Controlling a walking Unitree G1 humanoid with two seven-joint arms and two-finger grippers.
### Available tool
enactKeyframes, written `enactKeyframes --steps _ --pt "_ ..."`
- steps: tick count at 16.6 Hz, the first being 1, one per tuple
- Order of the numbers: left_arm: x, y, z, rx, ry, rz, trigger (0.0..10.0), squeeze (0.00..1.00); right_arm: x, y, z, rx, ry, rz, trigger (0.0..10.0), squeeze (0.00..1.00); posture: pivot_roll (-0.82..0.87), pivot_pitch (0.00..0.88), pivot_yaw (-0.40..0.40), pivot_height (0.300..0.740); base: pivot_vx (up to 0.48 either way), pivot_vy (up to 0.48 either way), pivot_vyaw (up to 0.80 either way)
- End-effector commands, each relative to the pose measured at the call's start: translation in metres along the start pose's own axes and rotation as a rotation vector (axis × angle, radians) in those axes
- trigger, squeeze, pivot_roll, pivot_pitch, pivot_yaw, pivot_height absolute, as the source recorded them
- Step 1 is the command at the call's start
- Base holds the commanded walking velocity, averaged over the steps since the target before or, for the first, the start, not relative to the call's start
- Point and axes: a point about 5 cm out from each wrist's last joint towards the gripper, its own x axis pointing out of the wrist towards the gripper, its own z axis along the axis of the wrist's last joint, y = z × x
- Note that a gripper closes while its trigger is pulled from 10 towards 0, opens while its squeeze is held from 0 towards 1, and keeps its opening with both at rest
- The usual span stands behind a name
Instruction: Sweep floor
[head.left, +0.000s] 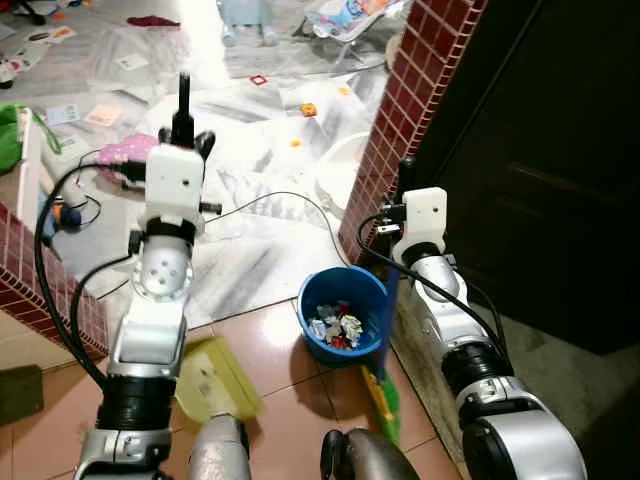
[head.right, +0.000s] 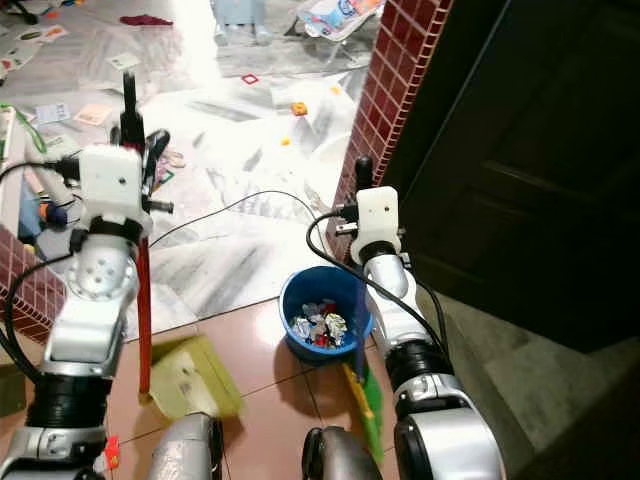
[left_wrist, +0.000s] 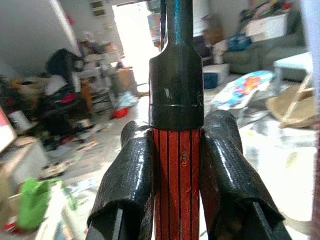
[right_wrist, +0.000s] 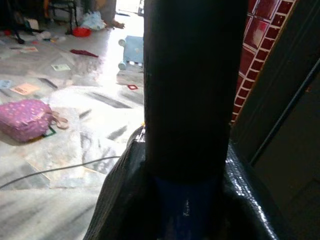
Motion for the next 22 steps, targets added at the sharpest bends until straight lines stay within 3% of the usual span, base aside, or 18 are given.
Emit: enactKeyframes --steps 1,5,7,11,16,22 --pt "-0.003 -0.003 -0.003 0.023 0.0 0.032 10.0 0.0 0.003 0.002 0.013 0.067 -0.055 0.02 10.0 0.0 0.03 0.108 -0.1 0.74 0.0 0.0 0.0" --pt "-0.019 -0.005 -0.026 -0.059 0.123 0.071 10.0 0.0 0.004 0.013 0.018 0.129 -0.061 0.096 10.0 0.0 0.03 0.11 -0.101 0.74 0.0 0.0 0.0" --pt "-0.023 -0.009 -0.028 -0.09 0.131 0.079 10.0 0.0 0.002 0.018 0.02 0.112 -0.085 0.141 10.0 0.0 0.04 0.11 -0.104 0.74 0.0 0.0 0.39" --pt "-0.027 -0.016 -0.027 -0.124 0.145 0.081 10.0 0.0 0.001 0.02 0.022 0.113 -0.09 0.168 10.0 0.0 0.03 0.114 -0.104 0.74 0.0 0.0 0.79" --pt "-0.03 -0.021 -0.023 -0.28 0.207 0.026 10.0 0.0 -0.002 0.025 0.023 0.132 -0.093 0.209 10.0 0.0 0.04 0.116 -0.1 0.74 0.0 0.0 0.79" --pt "-0.031 -0.023 -0.018 -0.308 0.197 -0.028 10.0 0.0 -0.002 0.027 0.025 0.139 -0.096 0.219 10.0 0.0 0.04 0.117 -0.1 0.74 0.0 0.0 0.79"
